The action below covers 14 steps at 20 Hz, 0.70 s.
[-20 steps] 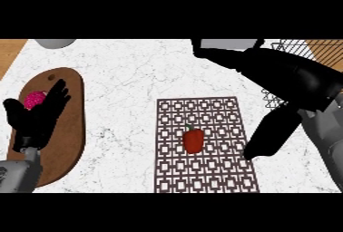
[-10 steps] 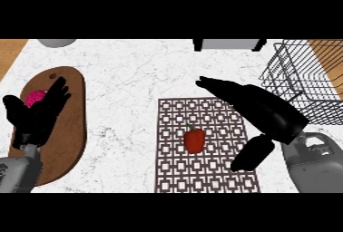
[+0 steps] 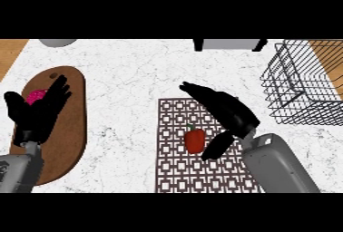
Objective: Pick the bell pepper from the placemat and place it in the basket
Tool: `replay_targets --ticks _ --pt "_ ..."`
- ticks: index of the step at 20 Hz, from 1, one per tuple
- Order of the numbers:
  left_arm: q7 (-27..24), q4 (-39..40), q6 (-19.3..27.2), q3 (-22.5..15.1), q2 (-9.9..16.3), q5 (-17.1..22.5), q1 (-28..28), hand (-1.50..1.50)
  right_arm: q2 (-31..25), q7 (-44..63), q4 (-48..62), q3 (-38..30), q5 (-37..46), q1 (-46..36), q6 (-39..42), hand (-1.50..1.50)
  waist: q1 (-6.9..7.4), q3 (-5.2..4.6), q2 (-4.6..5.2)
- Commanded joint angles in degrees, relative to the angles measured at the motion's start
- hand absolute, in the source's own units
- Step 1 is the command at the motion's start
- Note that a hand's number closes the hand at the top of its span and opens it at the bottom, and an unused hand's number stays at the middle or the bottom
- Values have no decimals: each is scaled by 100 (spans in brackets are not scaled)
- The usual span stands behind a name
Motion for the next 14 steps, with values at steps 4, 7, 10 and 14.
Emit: replay_targets --ticks 4,7,10,14 --pt "564 -271 18 121 -56 -109 -207 0 330 -180 661 303 756 174 -159 -150 -19 -1 -12" --pt "345 -538 177 -38 -329 -327 162 0 319 -604 1326 336 1047 139 -291 -150 -1 0 -10" --pt "-32 -154 -150 290 -258 -257 199 0 194 -628 1072 161 1114 295 45 -150 -24 -2 -13" --pt "3 -320 -134 258 -397 -466 285 0 521 -451 1124 10 1291 -15 232 -150 -19 -2 -15"
